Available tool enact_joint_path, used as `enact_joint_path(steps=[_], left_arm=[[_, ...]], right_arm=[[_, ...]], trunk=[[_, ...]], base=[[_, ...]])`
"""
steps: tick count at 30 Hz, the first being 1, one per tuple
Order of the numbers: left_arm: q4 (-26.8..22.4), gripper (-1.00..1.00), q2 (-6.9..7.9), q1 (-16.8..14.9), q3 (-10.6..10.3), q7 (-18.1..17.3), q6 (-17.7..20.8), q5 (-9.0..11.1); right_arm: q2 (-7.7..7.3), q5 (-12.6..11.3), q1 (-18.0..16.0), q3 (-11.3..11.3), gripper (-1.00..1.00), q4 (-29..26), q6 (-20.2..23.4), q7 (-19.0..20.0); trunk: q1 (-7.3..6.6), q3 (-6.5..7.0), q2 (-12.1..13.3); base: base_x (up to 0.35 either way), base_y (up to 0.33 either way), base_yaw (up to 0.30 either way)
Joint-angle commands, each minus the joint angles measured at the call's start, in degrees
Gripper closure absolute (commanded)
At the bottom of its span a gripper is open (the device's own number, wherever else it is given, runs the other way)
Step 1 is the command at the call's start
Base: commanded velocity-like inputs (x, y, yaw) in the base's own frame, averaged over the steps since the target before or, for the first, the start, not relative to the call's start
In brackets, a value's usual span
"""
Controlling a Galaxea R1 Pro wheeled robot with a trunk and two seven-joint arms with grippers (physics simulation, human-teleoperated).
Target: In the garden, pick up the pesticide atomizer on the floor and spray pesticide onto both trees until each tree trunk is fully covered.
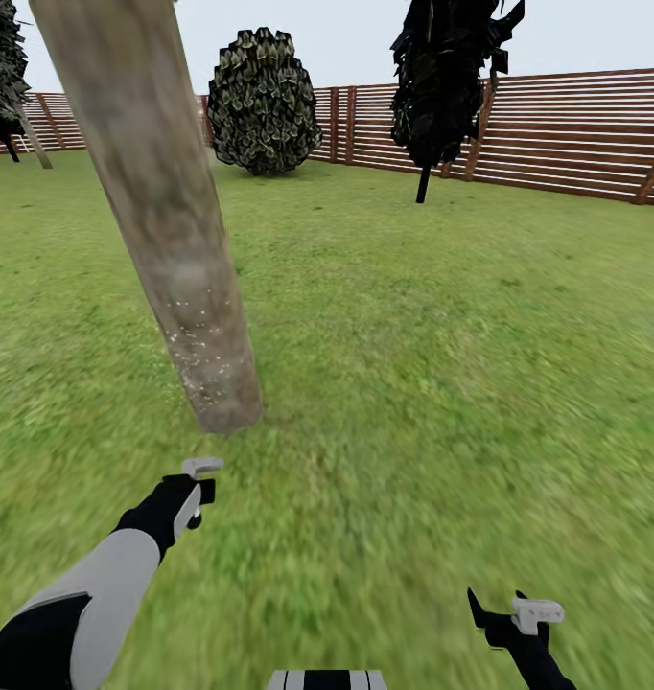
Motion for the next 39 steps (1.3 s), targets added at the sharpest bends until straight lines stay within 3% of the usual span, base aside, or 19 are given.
enact_joint_path(steps=[1, 12, 18, 31, 39], left_arm=[[-0.1, 1.00, 0.01, 0.0, 0.0, 0.1, -0.1, -0.1], [-0.3, 1.00, -0.18, 0.7, 0.0, 0.1, -1.5, 0.0], [-0.3, 1.00, -0.15, 0.7, 0.0, 0.0, -1.5, 0.0], [-0.2, 1.00, -0.18, 0.7, 0.1, -0.2, -1.5, 0.1], [-0.2, 1.00, -0.24, 0.7, 0.0, -0.2, -1.5, 0.1]], right_arm=[[0.00, 0.0, 0.0, 0.0, -1.00, 0.0, 0.0, 0.0], [0.06, 0.0, 0.0, 0.0, -1.00, 0.1, 0.0, 0.0], [1.18, 0.0, 0.0, 0.0, -1.00, 0.1, 0.0, 0.0], [1.23, 0.0, 0.0, 0.0, -1.00, 0.1, 0.0, 0.0], [1.23, 0.0, 0.0, 0.0, -1.00, 0.1, 0.0, 0.0]], trunk=[[0.00, 0.00, 0.0], [0.00, 0.00, 0.0], [0.00, 0.00, 0.0], [0.00, 0.00, 0.0], [0.00, 0.00, 0.0]], base=[[0.229, -0.174, 0.000], [0.108, -0.244, 0.076], [0.042, -0.274, 0.273], [0.205, -0.227, 0.091], [0.217, -0.213, 0.250]])
